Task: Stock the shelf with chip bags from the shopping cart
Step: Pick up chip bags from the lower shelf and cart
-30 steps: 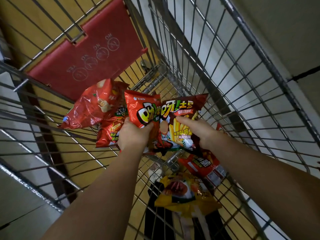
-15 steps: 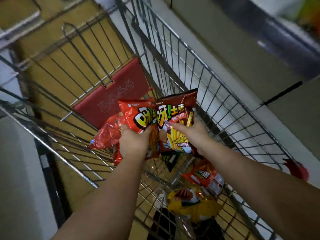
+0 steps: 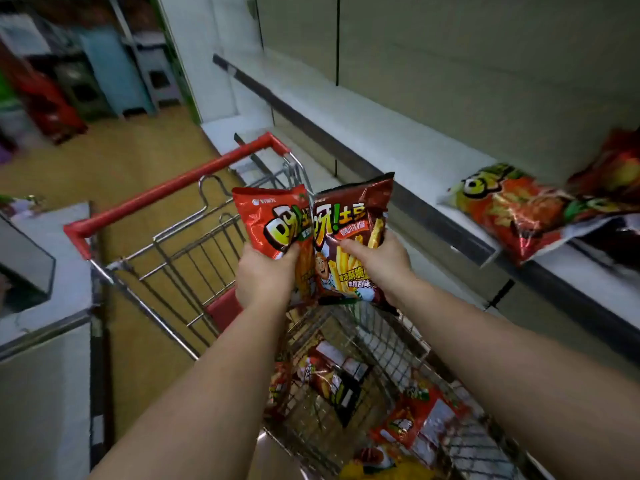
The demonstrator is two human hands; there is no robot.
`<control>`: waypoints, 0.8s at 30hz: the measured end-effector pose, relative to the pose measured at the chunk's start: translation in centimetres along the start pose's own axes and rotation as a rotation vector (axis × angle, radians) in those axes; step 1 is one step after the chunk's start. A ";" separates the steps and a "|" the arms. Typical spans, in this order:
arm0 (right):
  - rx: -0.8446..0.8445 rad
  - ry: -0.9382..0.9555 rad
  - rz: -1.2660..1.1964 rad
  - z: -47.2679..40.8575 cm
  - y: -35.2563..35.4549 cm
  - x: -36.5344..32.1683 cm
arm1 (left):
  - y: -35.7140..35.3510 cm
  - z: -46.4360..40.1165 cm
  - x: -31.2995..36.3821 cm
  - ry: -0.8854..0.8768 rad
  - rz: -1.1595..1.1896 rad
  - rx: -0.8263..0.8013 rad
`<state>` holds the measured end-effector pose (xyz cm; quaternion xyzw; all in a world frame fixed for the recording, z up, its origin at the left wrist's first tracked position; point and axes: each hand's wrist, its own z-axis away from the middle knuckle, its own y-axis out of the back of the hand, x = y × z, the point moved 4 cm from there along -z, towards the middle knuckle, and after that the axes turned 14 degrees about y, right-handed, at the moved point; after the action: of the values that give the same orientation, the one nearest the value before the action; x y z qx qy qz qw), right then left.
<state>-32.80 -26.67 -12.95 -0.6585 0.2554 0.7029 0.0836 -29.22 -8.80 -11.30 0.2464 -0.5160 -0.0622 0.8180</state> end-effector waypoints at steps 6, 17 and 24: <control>0.032 0.148 -0.039 3.2 4.4 -6.9 | 4.0 6.1 3.9 -0.123 0.103 0.025; 0.164 0.442 -0.070 7.5 12.1 -20.9 | 10.0 13.5 14.8 -0.412 0.278 -0.061; 0.327 0.552 -0.075 9.1 15.8 -27.9 | 11.3 15.5 21.5 -0.582 0.332 -0.210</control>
<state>-44.66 -29.78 18.02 -0.8112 0.3533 0.4439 0.1418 -34.59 -11.91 16.81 0.0456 -0.7514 -0.0487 0.6565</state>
